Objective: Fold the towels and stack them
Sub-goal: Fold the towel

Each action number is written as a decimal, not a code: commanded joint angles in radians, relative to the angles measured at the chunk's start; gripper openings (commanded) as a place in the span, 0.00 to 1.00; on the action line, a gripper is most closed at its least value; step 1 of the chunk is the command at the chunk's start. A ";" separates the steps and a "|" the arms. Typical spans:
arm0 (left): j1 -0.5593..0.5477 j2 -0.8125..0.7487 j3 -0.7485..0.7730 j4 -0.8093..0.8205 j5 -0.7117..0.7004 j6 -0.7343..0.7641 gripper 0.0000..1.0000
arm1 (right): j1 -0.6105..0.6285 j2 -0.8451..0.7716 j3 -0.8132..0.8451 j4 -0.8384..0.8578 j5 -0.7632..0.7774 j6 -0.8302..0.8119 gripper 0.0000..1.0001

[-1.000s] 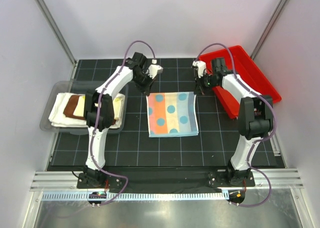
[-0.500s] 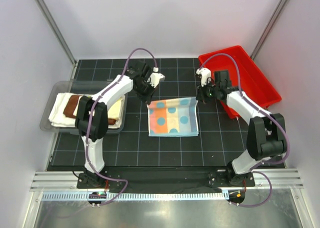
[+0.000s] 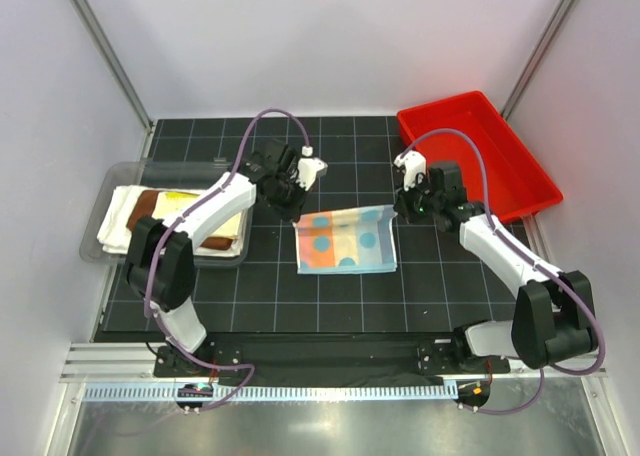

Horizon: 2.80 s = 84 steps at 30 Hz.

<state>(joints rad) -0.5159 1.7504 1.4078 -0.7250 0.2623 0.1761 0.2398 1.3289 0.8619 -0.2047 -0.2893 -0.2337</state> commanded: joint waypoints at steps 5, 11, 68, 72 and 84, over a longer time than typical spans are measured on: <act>-0.050 -0.114 -0.142 0.087 -0.063 -0.069 0.00 | 0.053 -0.118 -0.122 0.071 0.150 0.118 0.01; -0.079 -0.137 -0.203 0.099 -0.107 -0.113 0.00 | 0.098 -0.160 -0.182 0.067 0.219 0.203 0.01; -0.239 -0.290 -0.339 0.134 -0.210 -0.384 0.33 | 0.199 -0.148 -0.156 -0.139 0.180 0.717 0.27; -0.240 -0.224 -0.394 0.252 -0.134 -0.502 0.31 | 0.200 -0.071 -0.176 -0.069 0.142 0.784 0.26; -0.245 -0.193 -0.480 0.334 -0.247 -0.583 0.30 | 0.199 -0.051 -0.239 -0.084 0.234 0.791 0.24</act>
<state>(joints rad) -0.7635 1.6001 0.8936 -0.4004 0.0940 -0.3916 0.4362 1.2839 0.5644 -0.2588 -0.0902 0.5766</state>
